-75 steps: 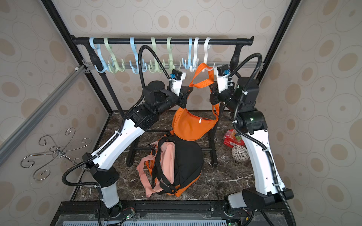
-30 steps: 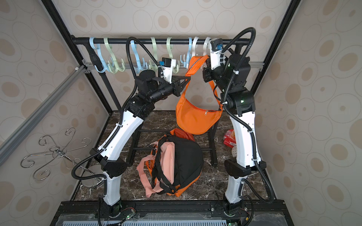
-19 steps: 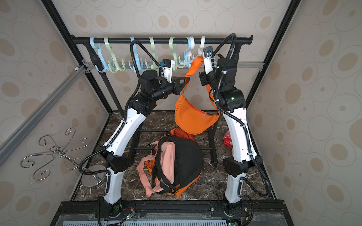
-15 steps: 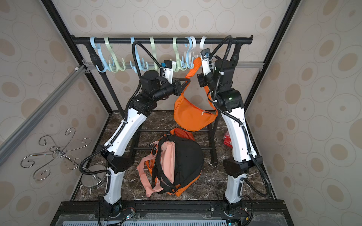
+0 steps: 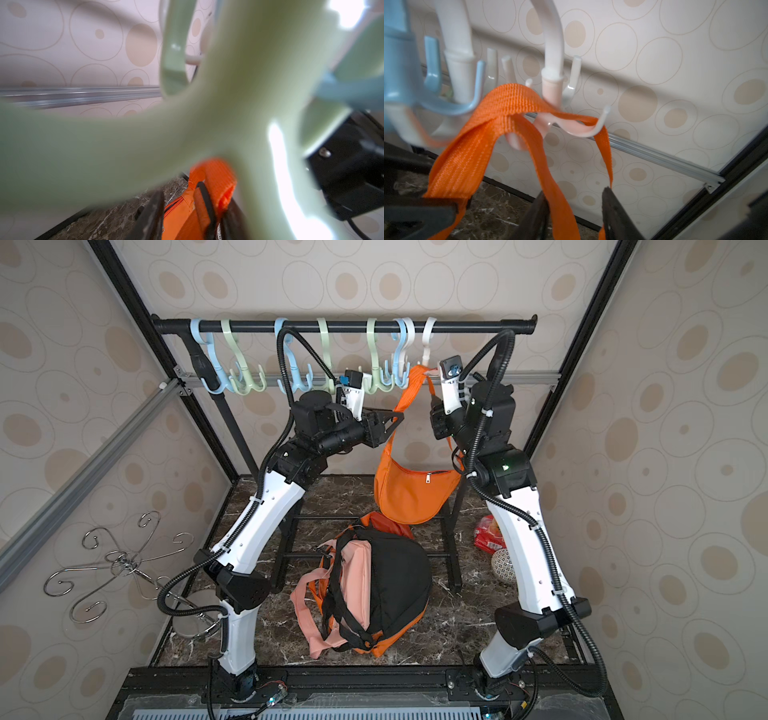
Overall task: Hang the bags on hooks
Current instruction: Hang the bag on the hook.
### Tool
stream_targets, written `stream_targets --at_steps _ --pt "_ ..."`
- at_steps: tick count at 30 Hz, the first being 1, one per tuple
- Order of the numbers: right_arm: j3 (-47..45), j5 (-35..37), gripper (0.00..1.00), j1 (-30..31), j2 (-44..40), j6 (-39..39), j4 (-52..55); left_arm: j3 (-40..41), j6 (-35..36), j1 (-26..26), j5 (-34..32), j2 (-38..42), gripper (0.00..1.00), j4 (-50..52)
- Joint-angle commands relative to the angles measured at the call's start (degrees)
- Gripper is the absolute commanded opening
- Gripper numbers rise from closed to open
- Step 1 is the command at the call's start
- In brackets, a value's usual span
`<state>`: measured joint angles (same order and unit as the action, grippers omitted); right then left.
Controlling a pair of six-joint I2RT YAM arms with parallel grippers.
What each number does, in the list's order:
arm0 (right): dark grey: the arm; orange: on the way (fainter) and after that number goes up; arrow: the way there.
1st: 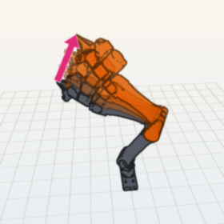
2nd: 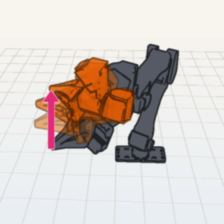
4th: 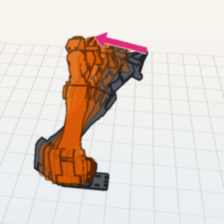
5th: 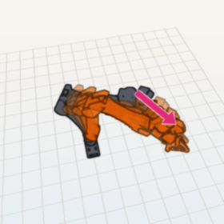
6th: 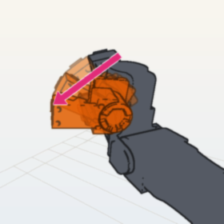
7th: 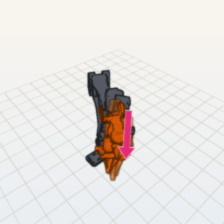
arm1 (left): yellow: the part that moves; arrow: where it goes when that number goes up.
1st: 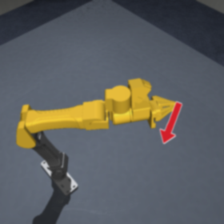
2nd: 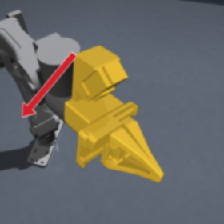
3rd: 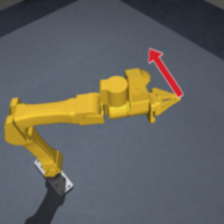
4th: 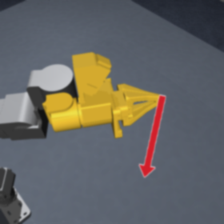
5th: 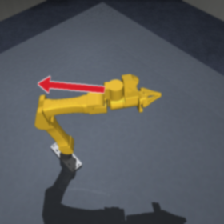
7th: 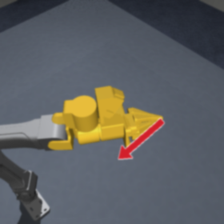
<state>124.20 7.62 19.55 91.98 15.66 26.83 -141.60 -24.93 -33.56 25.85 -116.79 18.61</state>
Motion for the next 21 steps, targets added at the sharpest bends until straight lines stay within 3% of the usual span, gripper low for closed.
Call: stream_targets --at_steps 1,3,7,11,16,21 --pt "-3.8 0.8 0.56 0.0 -4.3 -0.2 -1.6 2.1 0.8 0.4 0.8 3.0 0.57 -1.3" --pt "-7.8 0.6 0.58 0.0 -7.2 -0.9 -3.0 4.5 1.0 0.3 2.3 4.5 0.64 -2.5" --pt "-13.1 0.5 0.58 0.3 -11.7 -2.1 -4.3 10.2 1.8 -0.3 3.2 8.1 0.7 -5.3" --pt "-16.0 -1.5 0.58 0.8 -15.4 -3.9 -3.5 15.3 5.2 -1.3 -0.6 13.0 0.75 -6.2" --pt "-16.4 -9.0 0.58 1.3 -18.1 -8.3 -0.6 21.2 6.5 -0.8 -7.0 19.1 0.79 -8.8" --pt "-13.8 -17.5 0.6 2.2 -17.6 -12.6 1.6 21.4 0.6 2.4 -4.6 20.2 0.8 -13.7"
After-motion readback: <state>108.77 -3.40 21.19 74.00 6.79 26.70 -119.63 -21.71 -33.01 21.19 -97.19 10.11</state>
